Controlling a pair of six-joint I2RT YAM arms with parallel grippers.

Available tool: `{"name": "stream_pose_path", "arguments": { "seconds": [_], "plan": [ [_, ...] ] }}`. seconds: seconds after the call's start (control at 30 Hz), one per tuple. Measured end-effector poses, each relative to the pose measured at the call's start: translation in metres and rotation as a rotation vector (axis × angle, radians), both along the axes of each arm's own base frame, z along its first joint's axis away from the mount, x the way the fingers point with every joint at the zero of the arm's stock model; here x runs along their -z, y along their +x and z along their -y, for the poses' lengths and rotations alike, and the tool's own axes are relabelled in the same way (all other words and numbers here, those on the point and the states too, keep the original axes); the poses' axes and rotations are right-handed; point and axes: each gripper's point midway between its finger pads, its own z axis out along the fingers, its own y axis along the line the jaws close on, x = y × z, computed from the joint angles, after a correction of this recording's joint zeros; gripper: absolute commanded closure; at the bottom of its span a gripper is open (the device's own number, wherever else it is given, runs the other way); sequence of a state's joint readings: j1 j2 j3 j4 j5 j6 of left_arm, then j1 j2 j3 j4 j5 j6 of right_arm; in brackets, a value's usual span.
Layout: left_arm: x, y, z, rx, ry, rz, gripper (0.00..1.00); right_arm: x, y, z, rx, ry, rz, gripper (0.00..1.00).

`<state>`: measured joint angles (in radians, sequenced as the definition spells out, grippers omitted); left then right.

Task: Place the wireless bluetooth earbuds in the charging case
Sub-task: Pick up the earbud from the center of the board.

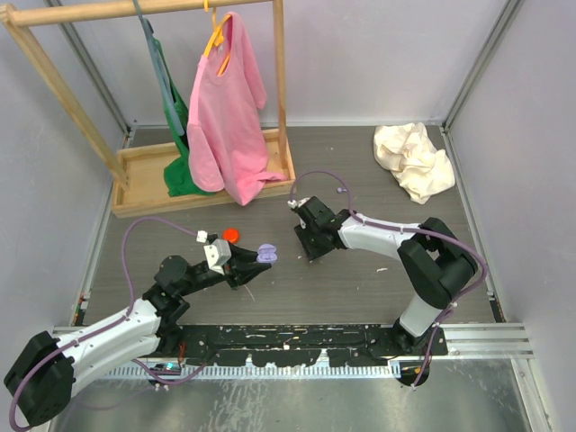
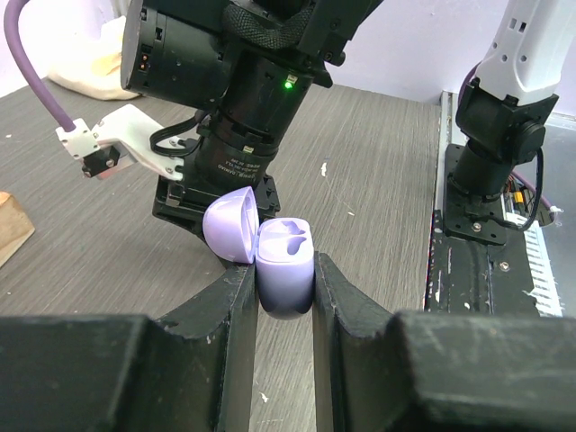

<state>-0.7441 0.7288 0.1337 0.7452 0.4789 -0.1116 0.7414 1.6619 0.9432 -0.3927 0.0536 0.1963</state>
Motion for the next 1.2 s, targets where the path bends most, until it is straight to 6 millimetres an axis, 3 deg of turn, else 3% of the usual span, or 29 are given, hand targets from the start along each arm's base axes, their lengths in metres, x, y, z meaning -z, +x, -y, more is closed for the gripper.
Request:
{"name": "stream_pose_path", "arguments": {
  "seconds": [0.43, 0.87, 1.0, 1.2],
  "plan": [
    [0.0, -0.001, 0.0, 0.006, 0.001, 0.001, 1.0, 0.002, 0.001, 0.001, 0.0, -0.003, 0.0, 0.68],
    [0.005, 0.0, 0.001, 0.007, 0.013, -0.012, 1.0, -0.002, 0.003, 0.001, -0.011, -0.002, 0.02, 0.8],
    [0.006, 0.0, 0.001, 0.007, 0.015, -0.014, 1.0, -0.019, 0.006, 0.002, -0.024, 0.019, 0.068, 0.81],
    [0.006, 0.0, 0.001, 0.006, 0.017, -0.016, 0.99, -0.067, 0.012, -0.002, -0.059, 0.079, 0.206, 0.83]
  ]
}}
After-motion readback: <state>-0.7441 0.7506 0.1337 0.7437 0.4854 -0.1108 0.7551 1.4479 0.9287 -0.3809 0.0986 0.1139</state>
